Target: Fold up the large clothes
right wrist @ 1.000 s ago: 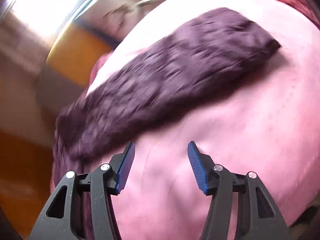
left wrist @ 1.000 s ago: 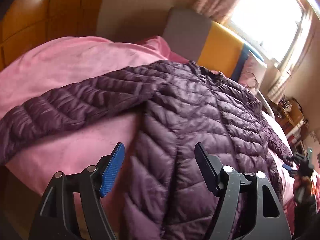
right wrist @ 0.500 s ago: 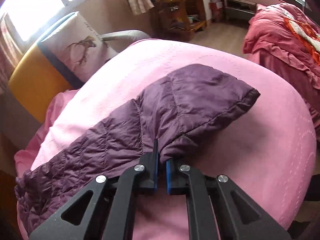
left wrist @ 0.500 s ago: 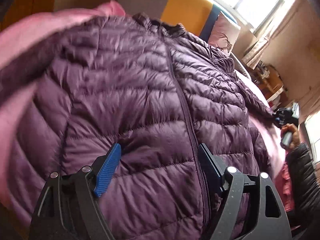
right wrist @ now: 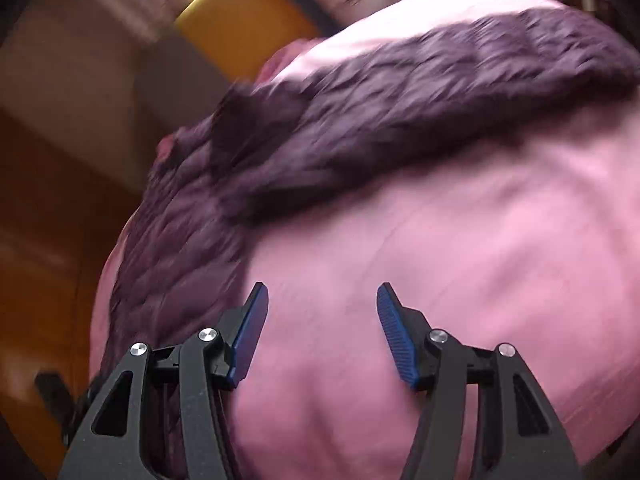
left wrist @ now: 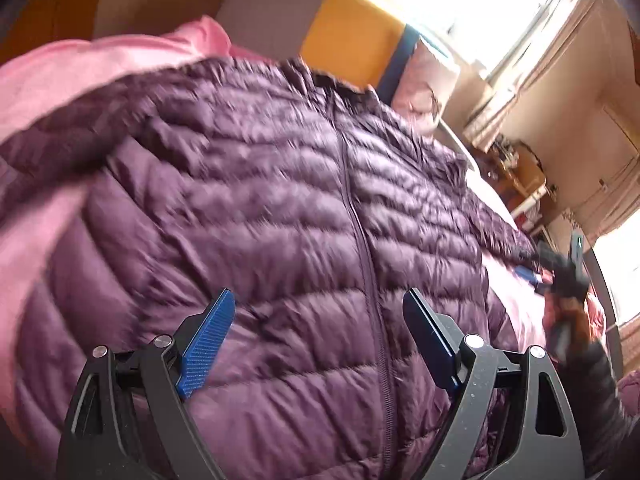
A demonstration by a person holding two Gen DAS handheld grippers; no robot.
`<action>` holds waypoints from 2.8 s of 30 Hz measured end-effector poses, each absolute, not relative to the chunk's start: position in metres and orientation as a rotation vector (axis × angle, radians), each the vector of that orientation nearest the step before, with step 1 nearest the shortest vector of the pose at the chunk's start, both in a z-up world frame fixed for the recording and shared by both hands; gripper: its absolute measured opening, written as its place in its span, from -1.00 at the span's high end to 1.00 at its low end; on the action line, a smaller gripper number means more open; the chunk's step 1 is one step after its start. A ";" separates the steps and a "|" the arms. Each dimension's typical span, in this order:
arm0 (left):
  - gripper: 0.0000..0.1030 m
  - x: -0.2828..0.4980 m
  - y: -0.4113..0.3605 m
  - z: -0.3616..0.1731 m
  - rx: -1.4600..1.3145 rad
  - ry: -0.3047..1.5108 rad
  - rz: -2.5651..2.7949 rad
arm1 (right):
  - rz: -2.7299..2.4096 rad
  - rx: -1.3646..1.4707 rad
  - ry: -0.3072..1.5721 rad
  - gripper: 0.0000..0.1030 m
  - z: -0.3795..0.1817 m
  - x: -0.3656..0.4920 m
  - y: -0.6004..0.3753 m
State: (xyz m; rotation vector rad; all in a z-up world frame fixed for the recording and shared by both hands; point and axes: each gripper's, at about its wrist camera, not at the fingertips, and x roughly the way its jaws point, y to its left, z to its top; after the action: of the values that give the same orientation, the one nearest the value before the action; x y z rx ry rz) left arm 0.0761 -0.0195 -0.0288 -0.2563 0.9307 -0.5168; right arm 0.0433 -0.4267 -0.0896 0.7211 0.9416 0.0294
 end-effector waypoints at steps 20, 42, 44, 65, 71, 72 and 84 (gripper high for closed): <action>0.37 0.052 0.080 -0.053 -0.211 0.945 -0.333 | 0.200 0.386 0.953 0.94 -0.026 -0.034 -0.318; -0.43 0.067 0.019 -0.017 -0.131 0.769 -0.420 | -0.115 0.339 0.807 -0.61 -0.062 0.105 -0.204; -0.51 0.078 0.007 -0.039 -0.122 0.840 -0.396 | -0.200 0.236 0.843 -0.56 -0.085 0.128 -0.205; -0.63 0.050 0.337 -0.045 -0.781 0.692 0.473 | -0.237 0.161 0.857 -0.68 -0.115 0.146 -0.216; 0.73 0.084 0.365 -0.057 -0.740 0.748 0.484 | -0.260 0.159 0.887 -0.70 -0.111 0.149 -0.217; 0.77 0.086 0.365 -0.050 -0.716 0.735 0.487 | -0.263 0.158 0.892 -0.70 -0.110 0.150 -0.217; 0.63 0.092 0.335 -0.055 -0.438 0.821 0.558 | -0.262 0.159 0.885 -0.76 -0.117 0.151 -0.219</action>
State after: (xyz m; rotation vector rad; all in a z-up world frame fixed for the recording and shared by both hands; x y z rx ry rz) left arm 0.0916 0.3347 -0.0547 -0.4378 0.8210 0.5579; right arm 0.1511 -0.2193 -0.1174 0.1591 0.8847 -0.2619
